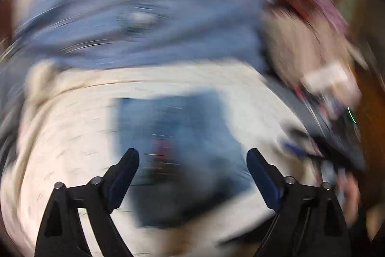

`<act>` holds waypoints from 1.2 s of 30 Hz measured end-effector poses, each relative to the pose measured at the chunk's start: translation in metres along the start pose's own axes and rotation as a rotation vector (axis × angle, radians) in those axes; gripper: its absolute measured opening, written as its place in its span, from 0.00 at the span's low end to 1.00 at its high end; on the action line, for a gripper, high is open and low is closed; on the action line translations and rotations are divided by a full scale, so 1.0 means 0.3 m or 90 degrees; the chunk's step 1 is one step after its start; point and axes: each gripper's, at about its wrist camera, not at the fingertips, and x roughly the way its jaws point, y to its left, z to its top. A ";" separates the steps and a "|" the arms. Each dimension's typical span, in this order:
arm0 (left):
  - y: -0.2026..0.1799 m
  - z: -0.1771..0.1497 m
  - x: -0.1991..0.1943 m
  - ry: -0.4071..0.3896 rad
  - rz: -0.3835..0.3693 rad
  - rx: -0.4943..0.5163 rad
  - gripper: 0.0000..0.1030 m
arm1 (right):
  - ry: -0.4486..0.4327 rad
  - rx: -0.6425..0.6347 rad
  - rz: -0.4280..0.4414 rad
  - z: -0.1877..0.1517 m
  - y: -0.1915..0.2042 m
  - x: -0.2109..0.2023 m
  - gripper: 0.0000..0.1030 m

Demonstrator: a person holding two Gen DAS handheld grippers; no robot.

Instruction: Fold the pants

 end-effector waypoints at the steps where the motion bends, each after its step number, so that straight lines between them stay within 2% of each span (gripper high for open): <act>1: 0.065 -0.005 0.025 0.007 0.031 -0.027 0.88 | 0.022 -0.014 0.014 -0.012 0.032 0.025 0.81; 3: 0.138 -0.034 0.093 0.039 0.068 -0.045 0.88 | 0.060 -0.059 0.028 -0.036 0.109 0.079 0.81; 5: 0.153 -0.078 0.153 0.063 0.099 -0.032 0.88 | 0.090 -0.093 0.035 -0.052 0.164 0.137 0.81; 8: 0.122 -0.127 0.231 0.096 0.113 0.001 0.88 | 0.168 -0.086 -0.005 -0.075 0.176 0.282 0.80; 9: 0.119 -0.142 0.221 0.089 0.126 0.012 0.88 | 0.216 -0.077 0.007 -0.090 0.179 0.337 0.74; 10: 0.109 -0.152 0.215 0.075 0.138 0.022 0.88 | 0.226 -0.082 -0.004 -0.105 0.194 0.348 0.43; 11: 0.107 -0.146 0.220 0.067 0.138 0.028 0.89 | 0.218 -0.125 -0.051 -0.119 0.239 0.336 0.32; 13: 0.116 -0.150 0.217 0.064 0.120 0.033 0.89 | 0.187 -0.184 -0.096 -0.134 0.323 0.289 0.27; 14: 0.119 -0.150 0.218 0.065 0.115 0.034 0.89 | 0.168 -0.212 -0.137 -0.145 0.354 0.267 0.27; 15: 0.121 -0.145 0.218 0.066 0.115 0.035 0.89 | 0.178 -0.239 -0.180 -0.167 0.350 0.286 0.27; 16: 0.115 -0.141 0.210 0.068 0.106 0.034 0.89 | 0.213 -0.242 -0.217 -0.195 0.311 0.333 0.27; 17: 0.115 -0.130 0.180 0.055 0.089 0.025 0.89 | 0.239 -0.222 -0.220 -0.209 0.271 0.365 0.27; 19: 0.110 -0.104 0.118 -0.007 0.077 0.017 0.89 | 0.226 -0.178 -0.182 -0.203 0.231 0.351 0.28; 20: 0.101 -0.091 0.096 -0.036 0.092 0.023 0.89 | 0.224 -0.164 -0.169 -0.194 0.230 0.337 0.31; 21: 0.093 -0.085 0.100 -0.043 0.112 0.035 0.89 | 0.228 -0.159 -0.164 -0.191 0.229 0.334 0.33; 22: 0.084 -0.091 0.146 -0.010 0.143 0.065 0.89 | 0.239 -0.159 -0.166 -0.192 0.227 0.338 0.36; 23: 0.077 -0.113 0.215 0.057 0.156 0.099 0.88 | 0.247 -0.160 -0.162 -0.194 0.225 0.339 0.41; 24: 0.076 -0.147 0.265 0.081 0.165 0.115 0.89 | 0.259 -0.160 -0.155 -0.191 0.227 0.335 0.46; 25: 0.084 -0.155 0.252 0.055 0.163 0.103 0.89 | 0.265 -0.162 -0.160 -0.181 0.230 0.325 0.50; 27: 0.087 -0.149 0.244 0.060 0.159 0.100 0.88 | 0.248 -0.182 -0.182 -0.154 0.268 0.280 0.50; 29: 0.088 -0.149 0.250 0.060 0.159 0.107 0.89 | 0.183 -0.207 -0.207 -0.098 0.335 0.208 0.50; 30: 0.089 -0.151 0.249 0.058 0.159 0.105 0.89 | 0.156 -0.202 -0.190 -0.067 0.373 0.179 0.51; 31: 0.089 -0.153 0.247 0.057 0.159 0.104 0.89 | 0.137 -0.193 -0.146 -0.021 0.427 0.167 0.51; 32: 0.087 -0.154 0.246 0.055 0.160 0.106 0.89 | 0.138 -0.188 -0.117 0.001 0.462 0.176 0.59; 34: 0.092 -0.156 0.248 0.053 0.158 0.107 0.89 | 0.162 -0.163 -0.017 0.067 0.531 0.250 0.70; 35: 0.098 -0.159 0.247 0.052 0.155 0.106 0.89 | 0.178 -0.148 0.019 0.099 0.548 0.317 0.70; 36: 0.105 -0.160 0.245 0.052 0.149 0.102 0.89 | 0.199 -0.129 0.026 0.123 0.546 0.393 0.70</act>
